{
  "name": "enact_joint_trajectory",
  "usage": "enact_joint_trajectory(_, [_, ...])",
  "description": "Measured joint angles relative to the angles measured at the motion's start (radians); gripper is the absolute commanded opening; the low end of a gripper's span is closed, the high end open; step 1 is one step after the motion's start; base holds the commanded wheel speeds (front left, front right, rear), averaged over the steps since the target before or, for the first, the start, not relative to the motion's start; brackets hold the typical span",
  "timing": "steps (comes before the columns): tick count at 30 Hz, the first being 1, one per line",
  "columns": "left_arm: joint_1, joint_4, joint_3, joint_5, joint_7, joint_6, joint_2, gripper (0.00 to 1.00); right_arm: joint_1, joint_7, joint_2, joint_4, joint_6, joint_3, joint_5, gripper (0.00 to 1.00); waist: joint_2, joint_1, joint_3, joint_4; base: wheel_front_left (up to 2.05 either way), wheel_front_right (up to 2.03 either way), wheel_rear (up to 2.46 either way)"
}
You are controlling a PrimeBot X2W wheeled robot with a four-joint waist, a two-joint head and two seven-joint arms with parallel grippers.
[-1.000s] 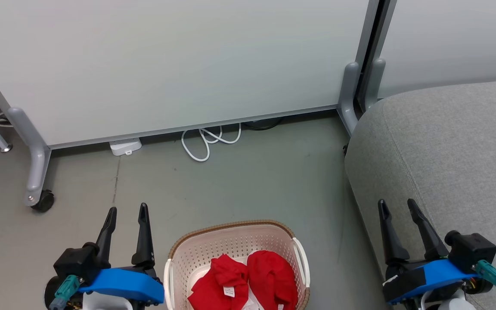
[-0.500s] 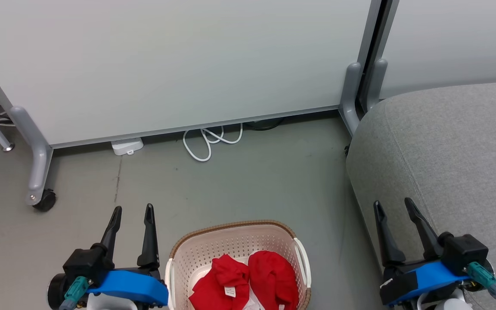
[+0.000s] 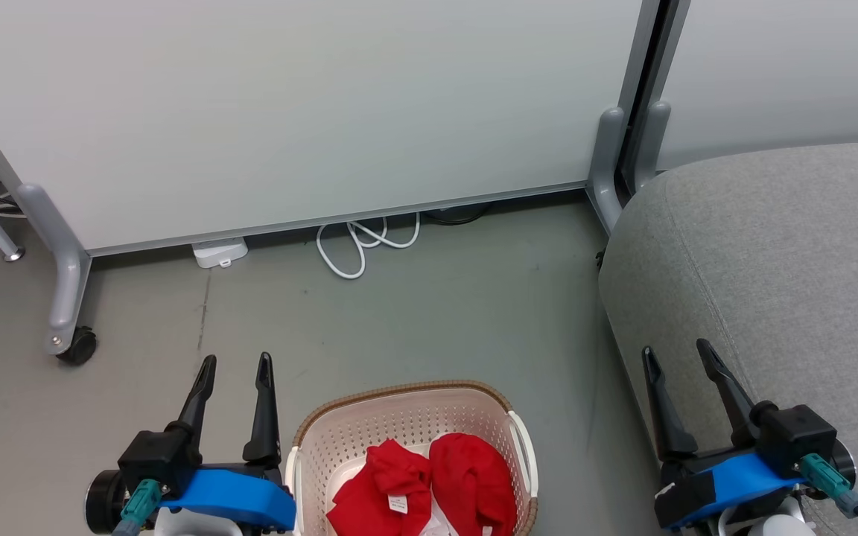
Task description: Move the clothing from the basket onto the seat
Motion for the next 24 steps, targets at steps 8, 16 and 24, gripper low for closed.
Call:
enact_joint_trajectory(8, [0.000,-0.003,-0.004,-0.003,0.000,0.002,0.000,1.00,0.000,0.000,0.000,0.001,0.000,0.000,0.001,1.00,0.0000,0.0000,-0.004,0.001,0.00,0.00,0.00])
enact_joint_trajectory(16, [0.003,-0.004,-0.012,-0.004,0.000,0.005,0.000,1.00,0.000,0.000,0.000,-0.001,0.000,0.003,0.003,1.00,0.0000,0.0000,0.002,-0.002,0.00,0.00,0.00])
enact_joint_trajectory(24, [-0.001,0.008,-0.007,0.010,0.000,0.002,0.001,1.00,-0.022,0.000,0.000,-0.014,0.000,0.034,0.019,1.00,0.0000,0.0000,0.052,-0.041,0.00,0.00,0.00])
